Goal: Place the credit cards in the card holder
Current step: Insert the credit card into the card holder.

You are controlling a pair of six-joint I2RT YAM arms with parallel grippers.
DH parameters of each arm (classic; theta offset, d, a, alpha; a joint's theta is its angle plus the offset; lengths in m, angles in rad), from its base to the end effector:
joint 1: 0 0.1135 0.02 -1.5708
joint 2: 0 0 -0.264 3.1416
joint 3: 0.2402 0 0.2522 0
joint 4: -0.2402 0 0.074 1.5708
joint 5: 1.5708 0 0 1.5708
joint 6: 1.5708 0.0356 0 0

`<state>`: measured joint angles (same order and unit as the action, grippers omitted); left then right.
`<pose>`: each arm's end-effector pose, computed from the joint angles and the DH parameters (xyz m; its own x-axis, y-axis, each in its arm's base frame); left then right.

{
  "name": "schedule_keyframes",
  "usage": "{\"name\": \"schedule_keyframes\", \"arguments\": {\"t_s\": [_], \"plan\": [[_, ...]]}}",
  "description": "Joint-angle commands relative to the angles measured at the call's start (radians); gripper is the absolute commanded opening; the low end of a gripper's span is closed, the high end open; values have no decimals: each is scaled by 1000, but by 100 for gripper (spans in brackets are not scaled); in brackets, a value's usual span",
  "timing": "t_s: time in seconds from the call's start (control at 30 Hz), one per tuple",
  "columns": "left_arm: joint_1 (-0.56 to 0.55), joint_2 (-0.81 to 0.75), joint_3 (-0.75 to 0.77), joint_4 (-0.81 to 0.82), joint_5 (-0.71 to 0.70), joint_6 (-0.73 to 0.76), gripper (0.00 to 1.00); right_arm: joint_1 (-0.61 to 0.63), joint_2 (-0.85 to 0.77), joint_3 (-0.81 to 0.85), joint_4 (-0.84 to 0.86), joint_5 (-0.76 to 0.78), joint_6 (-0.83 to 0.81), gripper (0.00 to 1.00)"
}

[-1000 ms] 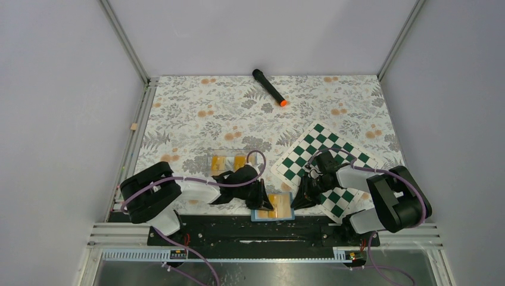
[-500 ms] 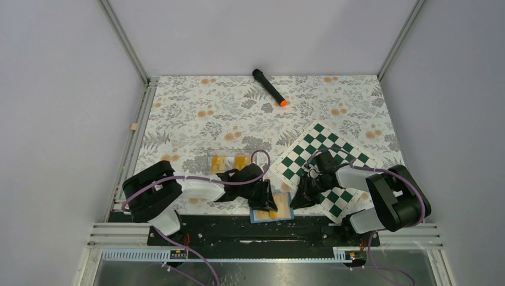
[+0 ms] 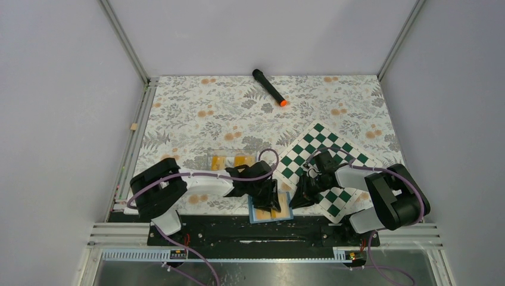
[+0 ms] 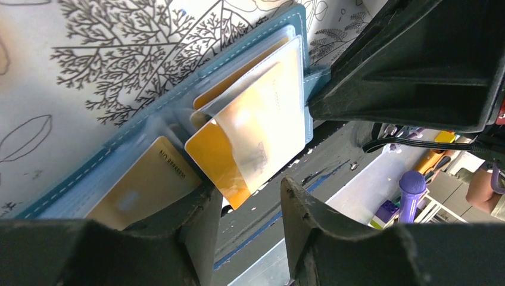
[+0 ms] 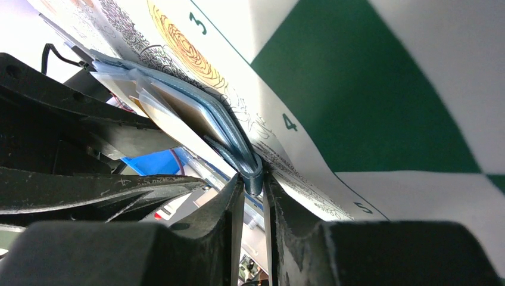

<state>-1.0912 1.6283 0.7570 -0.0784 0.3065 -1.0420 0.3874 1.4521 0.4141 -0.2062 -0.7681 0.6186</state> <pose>0.1296 -0.2725 0.1405 -0.9896 0.1187 -0.0817 0.1436 0.7663 -0.6262 0.1729 0.0972 0.1008 -0.9917 0.0459 0.1202 0.1191 0.6814 0.7221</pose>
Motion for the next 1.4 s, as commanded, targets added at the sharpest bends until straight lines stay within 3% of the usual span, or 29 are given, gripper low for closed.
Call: {"name": "schedule_keyframes", "arguments": {"t_s": [0.0,0.13,0.27,0.53,0.83,1.0,1.23,1.37], "plan": [[-22,71,71,-21,-9,30,41,19,16,-11,-11,57,4,25],[-26,91,128,-61,-5,50,42,24,5,-8,-15,56,8,25],[-31,86,181,-116,-12,114,50,25,-1,-6,-16,53,10,25],[-40,95,321,-453,-143,258,64,25,-41,0,-55,68,-9,28],[-41,103,331,-504,-185,273,69,25,-73,20,-92,82,-27,31],[-43,147,351,-446,-137,262,66,25,-56,22,-87,75,-30,31],[-62,193,421,-381,-67,247,46,28,-35,13,-61,60,-20,29],[-72,179,430,-353,-54,252,44,30,-36,15,-62,57,-21,28]]}}
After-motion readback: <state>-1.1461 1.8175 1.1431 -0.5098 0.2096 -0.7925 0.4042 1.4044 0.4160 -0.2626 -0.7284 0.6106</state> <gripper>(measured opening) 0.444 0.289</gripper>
